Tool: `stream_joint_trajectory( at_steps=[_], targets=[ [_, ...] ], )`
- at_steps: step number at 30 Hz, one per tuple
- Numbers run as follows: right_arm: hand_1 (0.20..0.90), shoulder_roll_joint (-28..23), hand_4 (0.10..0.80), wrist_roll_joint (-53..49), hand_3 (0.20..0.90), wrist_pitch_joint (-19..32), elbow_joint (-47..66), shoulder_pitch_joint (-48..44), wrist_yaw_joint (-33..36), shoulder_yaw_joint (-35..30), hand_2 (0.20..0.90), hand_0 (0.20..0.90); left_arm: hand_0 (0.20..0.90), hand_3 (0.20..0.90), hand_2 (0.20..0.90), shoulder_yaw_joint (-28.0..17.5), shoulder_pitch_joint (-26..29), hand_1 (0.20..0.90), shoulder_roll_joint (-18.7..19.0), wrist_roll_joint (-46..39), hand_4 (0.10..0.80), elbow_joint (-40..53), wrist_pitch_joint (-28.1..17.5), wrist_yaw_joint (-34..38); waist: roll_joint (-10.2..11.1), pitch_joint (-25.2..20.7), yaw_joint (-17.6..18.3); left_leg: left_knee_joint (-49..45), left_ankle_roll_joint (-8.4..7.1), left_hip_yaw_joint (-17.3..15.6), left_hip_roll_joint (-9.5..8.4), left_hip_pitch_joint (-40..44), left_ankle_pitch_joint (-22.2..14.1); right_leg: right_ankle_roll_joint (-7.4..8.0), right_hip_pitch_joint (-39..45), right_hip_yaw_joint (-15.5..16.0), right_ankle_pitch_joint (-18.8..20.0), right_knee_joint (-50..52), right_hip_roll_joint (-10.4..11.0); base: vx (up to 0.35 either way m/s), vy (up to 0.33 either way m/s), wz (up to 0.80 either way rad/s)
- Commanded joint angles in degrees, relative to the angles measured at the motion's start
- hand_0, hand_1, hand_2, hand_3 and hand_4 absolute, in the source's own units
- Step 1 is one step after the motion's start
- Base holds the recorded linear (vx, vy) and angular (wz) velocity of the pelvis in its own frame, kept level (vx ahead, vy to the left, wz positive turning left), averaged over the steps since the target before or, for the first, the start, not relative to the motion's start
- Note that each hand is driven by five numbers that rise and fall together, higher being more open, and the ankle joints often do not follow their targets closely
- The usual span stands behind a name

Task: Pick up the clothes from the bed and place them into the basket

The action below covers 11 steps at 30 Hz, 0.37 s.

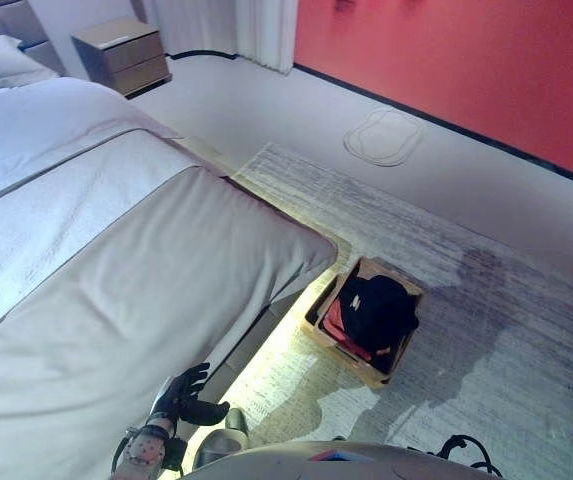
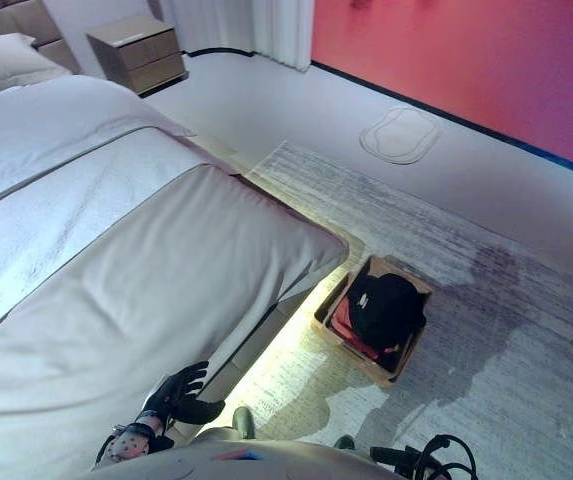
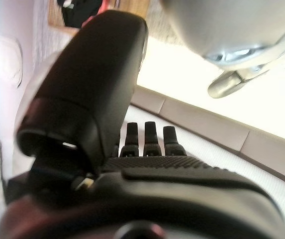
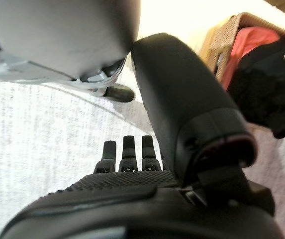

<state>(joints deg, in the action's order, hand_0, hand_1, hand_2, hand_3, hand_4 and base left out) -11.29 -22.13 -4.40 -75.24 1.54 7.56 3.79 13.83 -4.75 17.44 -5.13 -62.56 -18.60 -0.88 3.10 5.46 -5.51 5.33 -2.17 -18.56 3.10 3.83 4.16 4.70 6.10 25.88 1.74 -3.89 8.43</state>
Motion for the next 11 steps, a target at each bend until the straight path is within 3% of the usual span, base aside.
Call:
stream_joint_trajectory(
  at_steps=[1,3,11],
  targets=[
    [0.9,-0.54,0.8,4.54,0.9,-2.3,-2.43,-0.92,0.8,3.17,0.9,0.9,0.9,0.9,0.9,-1.0,4.13,0.9,-1.99,-2.78,0.8,-2.09,-1.53,-0.95,-2.31,-0.42,-0.81,-0.33,-0.07,3.38,-0.44,0.72,-3.42,1.52,1.04,-1.83,-1.94,3.69,-1.33,-0.006,0.042,-0.1],
    [0.9,-0.45,0.8,9.47,0.9,-5.34,-2.81,-0.73,2.49,3.93,0.9,0.9,0.9,0.9,0.9,-0.7,4.46,0.9,-2.28,-2.12,0.8,-3.19,-0.85,-1.57,-2.48,-0.71,-0.15,-0.33,-0.1,3.2,-0.38,0.7,-3.45,1.53,0.74,-2.35,-2.02,3.75,-1.39,-0.011,0.037,-0.11],
    [0.9,-1.24,0.8,7.28,0.9,-4.1,-4.12,-1.01,-0.07,4.03,0.9,0.9,0.9,0.9,0.9,0.34,4.48,0.9,-2.56,-1.92,0.8,-4.81,0.15,-2.83,-3.17,-0.89,0.46,-0.33,-0.25,3.53,-0.56,1.18,-3.69,1.6,1.02,-2.53,-2.15,3.54,-1.35,0.008,0.025,-0.04]
  ],
)
